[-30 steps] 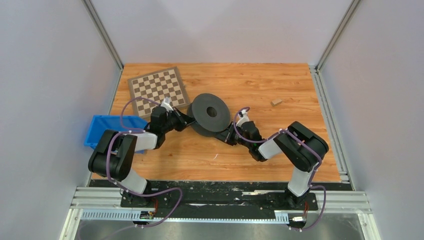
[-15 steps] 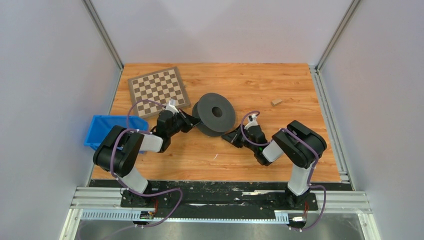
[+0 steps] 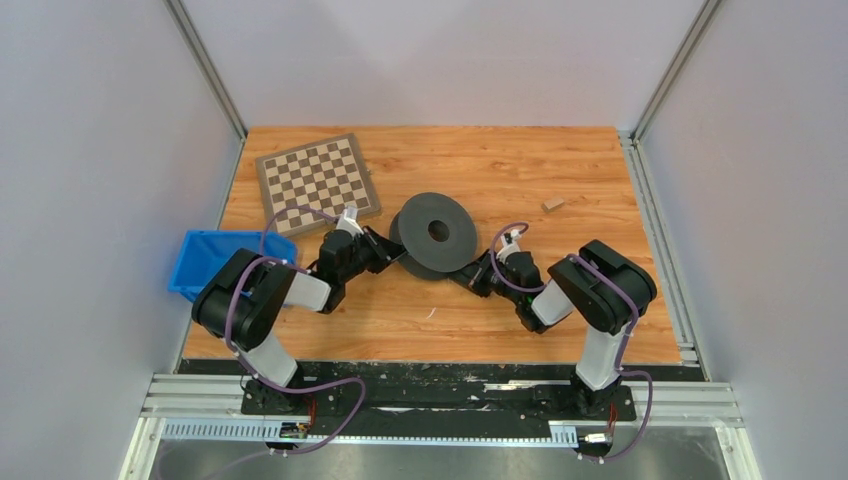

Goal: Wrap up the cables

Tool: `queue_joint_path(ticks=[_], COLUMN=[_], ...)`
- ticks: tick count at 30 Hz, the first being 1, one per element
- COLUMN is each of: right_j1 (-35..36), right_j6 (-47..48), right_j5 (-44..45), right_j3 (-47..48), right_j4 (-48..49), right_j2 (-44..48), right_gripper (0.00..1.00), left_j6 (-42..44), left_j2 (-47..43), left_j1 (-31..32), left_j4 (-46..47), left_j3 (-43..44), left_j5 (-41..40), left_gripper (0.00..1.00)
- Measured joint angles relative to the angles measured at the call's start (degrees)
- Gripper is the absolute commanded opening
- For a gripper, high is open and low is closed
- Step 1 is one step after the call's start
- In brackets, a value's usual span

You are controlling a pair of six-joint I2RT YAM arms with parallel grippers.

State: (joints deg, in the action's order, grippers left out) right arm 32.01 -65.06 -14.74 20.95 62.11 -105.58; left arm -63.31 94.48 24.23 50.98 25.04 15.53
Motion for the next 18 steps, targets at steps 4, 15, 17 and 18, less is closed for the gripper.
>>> queue_joint_path(ticks=[4, 15, 17, 18], right_j1=[-0.66, -1.33, -1.33, -1.33], right_j6=[-0.94, -0.68, -0.39, -0.26], right_j5=[-0.37, 1.05, 1.57, 1.68], right_j3=[-0.2, -0.79, -0.83, -0.87], right_j4=[1.33, 14.23, 17.05, 18.73], right_j2=[-0.2, -7.78, -10.38, -11.47], right_gripper=[0.0, 0.0, 0.0, 0.0], left_j6=[-0.13, -0.74, -1.14, -1.38], left_j2=[0.33, 0.72, 1.38, 1.6], left_j1=[0.42, 0.68, 0.74, 0.74], left_j4=[0.31, 0.24, 0.79, 1.22], left_j3=[-0.83, -2.54, -2.54, -2.54], left_j5=[-0.24, 0.09, 0.66, 0.9], left_gripper=[0.21, 0.18, 0.12, 0.09])
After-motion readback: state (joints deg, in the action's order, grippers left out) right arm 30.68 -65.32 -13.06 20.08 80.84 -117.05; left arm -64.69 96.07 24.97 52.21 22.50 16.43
